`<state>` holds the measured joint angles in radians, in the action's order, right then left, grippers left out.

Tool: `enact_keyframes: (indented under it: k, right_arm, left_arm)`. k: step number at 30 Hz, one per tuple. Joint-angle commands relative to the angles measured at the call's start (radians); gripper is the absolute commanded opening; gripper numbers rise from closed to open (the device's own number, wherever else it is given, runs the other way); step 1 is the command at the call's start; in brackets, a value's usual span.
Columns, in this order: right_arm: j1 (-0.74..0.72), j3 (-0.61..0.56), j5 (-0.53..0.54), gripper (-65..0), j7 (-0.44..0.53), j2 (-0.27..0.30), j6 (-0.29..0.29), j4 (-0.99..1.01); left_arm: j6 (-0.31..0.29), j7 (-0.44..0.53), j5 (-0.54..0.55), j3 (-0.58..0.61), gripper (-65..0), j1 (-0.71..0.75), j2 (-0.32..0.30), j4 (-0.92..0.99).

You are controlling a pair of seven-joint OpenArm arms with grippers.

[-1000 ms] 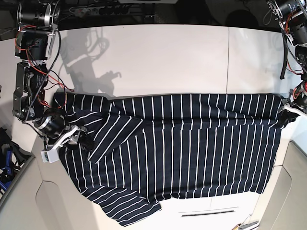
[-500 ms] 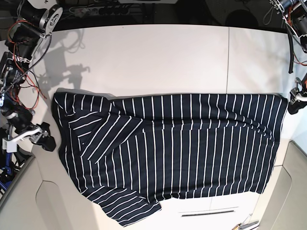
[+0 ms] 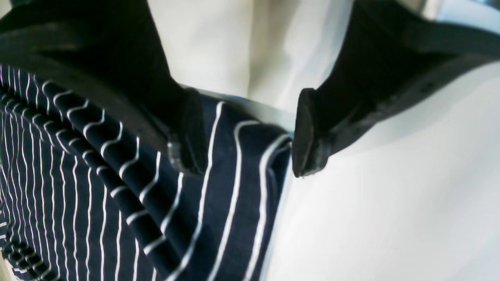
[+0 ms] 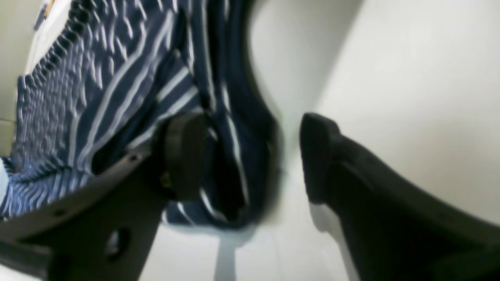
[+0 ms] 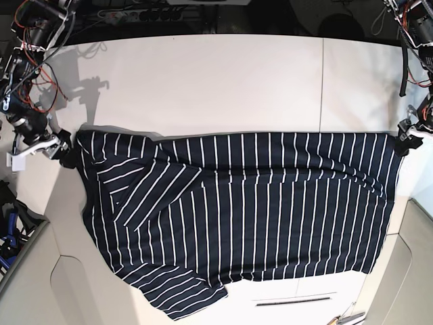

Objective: Fold the T-shirt properly
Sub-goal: 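Regrasp the folded edge with both grippers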

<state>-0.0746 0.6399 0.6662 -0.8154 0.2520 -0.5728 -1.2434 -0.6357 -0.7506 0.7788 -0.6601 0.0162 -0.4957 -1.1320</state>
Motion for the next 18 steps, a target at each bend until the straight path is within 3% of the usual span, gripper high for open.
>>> enact_keyframes:
  k: [1,10,13,18]
  right_arm:
    - [-0.006,0.003,0.023,-27.3,0.024,0.016,-0.007,-0.017]
    - [0.022,0.0,0.06,-27.3,0.026,0.011,-0.007,-0.015]
    - [0.022,-0.016,0.061,-27.3,0.026,0.01,-0.007,-0.015]
    - [0.022,-0.088,0.06,-27.3,0.032,0.01,-0.007,-0.015]
  left_arm:
    - [-0.008,0.026,0.016,0.002,-27.1,-0.013,-0.025,-0.014]
    - [-0.006,0.068,-0.04,0.006,-27.1,-0.013,0.003,-0.011]
    - [-0.004,0.075,-0.044,0.006,-22.1,-0.014,0.016,-0.001]
    - [-0.004,0.119,-0.067,0.006,-21.5,-0.014,0.016,0.042]
